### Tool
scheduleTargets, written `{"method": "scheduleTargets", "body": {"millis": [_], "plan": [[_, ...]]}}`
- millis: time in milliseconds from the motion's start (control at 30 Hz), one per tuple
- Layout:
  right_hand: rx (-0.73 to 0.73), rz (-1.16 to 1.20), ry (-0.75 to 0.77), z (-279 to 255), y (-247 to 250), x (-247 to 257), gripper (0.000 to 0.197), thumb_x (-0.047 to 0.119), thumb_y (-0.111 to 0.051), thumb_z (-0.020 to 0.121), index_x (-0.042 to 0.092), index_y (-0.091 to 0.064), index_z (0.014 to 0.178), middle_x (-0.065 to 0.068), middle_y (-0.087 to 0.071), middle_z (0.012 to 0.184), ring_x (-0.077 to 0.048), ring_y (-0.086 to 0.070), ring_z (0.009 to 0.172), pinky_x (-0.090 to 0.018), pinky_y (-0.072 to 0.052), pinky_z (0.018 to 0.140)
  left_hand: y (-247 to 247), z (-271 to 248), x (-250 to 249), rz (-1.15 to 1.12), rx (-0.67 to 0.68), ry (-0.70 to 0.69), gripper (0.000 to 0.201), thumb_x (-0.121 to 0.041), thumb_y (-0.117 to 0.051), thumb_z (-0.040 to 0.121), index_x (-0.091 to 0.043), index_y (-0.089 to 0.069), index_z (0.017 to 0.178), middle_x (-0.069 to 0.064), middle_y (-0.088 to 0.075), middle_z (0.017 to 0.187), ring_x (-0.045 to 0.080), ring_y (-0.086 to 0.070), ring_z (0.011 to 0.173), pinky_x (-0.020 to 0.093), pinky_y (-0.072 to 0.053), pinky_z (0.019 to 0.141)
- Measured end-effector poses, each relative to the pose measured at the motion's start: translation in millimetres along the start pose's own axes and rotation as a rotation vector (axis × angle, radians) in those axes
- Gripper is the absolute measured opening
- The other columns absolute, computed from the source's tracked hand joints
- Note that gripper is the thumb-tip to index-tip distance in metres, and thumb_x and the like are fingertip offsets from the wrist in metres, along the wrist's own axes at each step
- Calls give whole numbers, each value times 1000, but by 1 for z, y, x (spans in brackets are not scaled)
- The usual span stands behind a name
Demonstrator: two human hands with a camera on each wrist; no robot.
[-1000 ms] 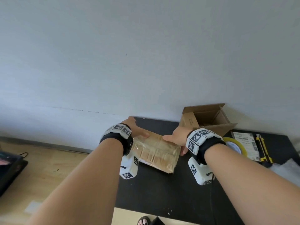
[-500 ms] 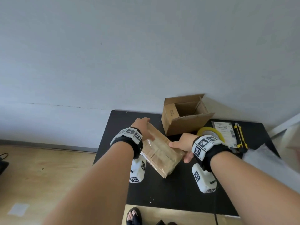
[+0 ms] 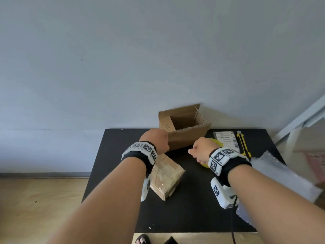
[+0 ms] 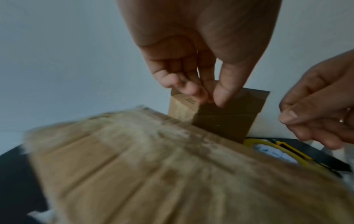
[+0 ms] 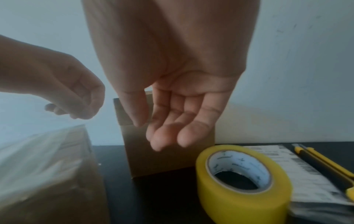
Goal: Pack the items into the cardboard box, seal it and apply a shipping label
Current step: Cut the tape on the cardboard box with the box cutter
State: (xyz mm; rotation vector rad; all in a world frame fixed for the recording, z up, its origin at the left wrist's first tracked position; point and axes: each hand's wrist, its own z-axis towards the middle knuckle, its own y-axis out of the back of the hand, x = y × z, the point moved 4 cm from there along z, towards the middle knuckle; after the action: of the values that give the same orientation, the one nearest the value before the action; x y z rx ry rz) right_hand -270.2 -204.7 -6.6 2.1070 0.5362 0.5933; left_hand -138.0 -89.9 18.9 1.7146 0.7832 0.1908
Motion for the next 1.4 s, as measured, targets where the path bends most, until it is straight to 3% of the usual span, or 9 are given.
{"method": "scheduleTargets", "body": {"millis": [133,300,400,500,700,967,1133,1400], "plan": [[-144,-19,-15,6,19,-43,32,36,-49,90,14,-60,69,-5,-59,68,-26,-63,73,-31,-46,63,-9,20,-49,32,60,-113,19,-17,-49,89,-12,-66,94,5,-66,96,25,-63,94,38,-54,86],[-206,-63,-122,11,31,-101,20,28,-49,92,14,-58,82,-5,-57,80,-25,-54,74,-27,-37,55,-29,51,-100,40,114,-200,24,-16,-46,94,-11,-63,110,7,-63,110,26,-60,103,38,-50,93],[-221,-46,-160,20,31,-129,16,22,-50,91,14,-62,99,-5,-63,98,-25,-60,89,-32,-48,71,-44,70,-122,78,119,-247,26,-16,-51,93,-14,-58,118,6,-58,116,26,-57,108,38,-49,94],[-236,-50,-152,34,30,-148,20,21,-52,92,14,-61,109,-5,-63,109,-24,-60,98,-33,-50,79,-57,82,-136,103,96,-275,29,-18,-54,92,-18,-55,121,6,-52,118,26,-54,107,37,-49,91],[-226,-66,-172,70,22,-181,23,22,-56,90,12,-62,110,-9,-57,110,-26,-60,96,-34,-51,77,-77,109,-160,28,54,-328,34,-12,-52,89,-20,-54,122,5,-50,121,26,-53,108,36,-48,88],[-181,48,-288,102,0,-199,53,20,-64,87,11,-39,134,-17,-45,126,-36,-51,113,-41,-48,86,-98,122,-155,35,122,-274,35,-13,-52,91,-22,-53,125,4,-49,121,23,-54,104,33,-49,87],[-252,49,-359,112,-7,-204,56,10,-66,83,6,-36,131,-21,-41,130,-40,-42,119,-43,-44,91,-101,127,-151,35,114,-249,29,-16,-51,92,-21,-56,120,4,-50,118,23,-55,102,34,-50,87],[-206,22,-468,125,-11,-202,49,18,-62,88,5,-35,127,-23,-49,126,-37,-47,117,-42,-44,87,-103,126,-151,26,108,-260,28,-15,-51,92,-20,-57,118,4,-51,120,22,-53,105,32,-48,88]]}}
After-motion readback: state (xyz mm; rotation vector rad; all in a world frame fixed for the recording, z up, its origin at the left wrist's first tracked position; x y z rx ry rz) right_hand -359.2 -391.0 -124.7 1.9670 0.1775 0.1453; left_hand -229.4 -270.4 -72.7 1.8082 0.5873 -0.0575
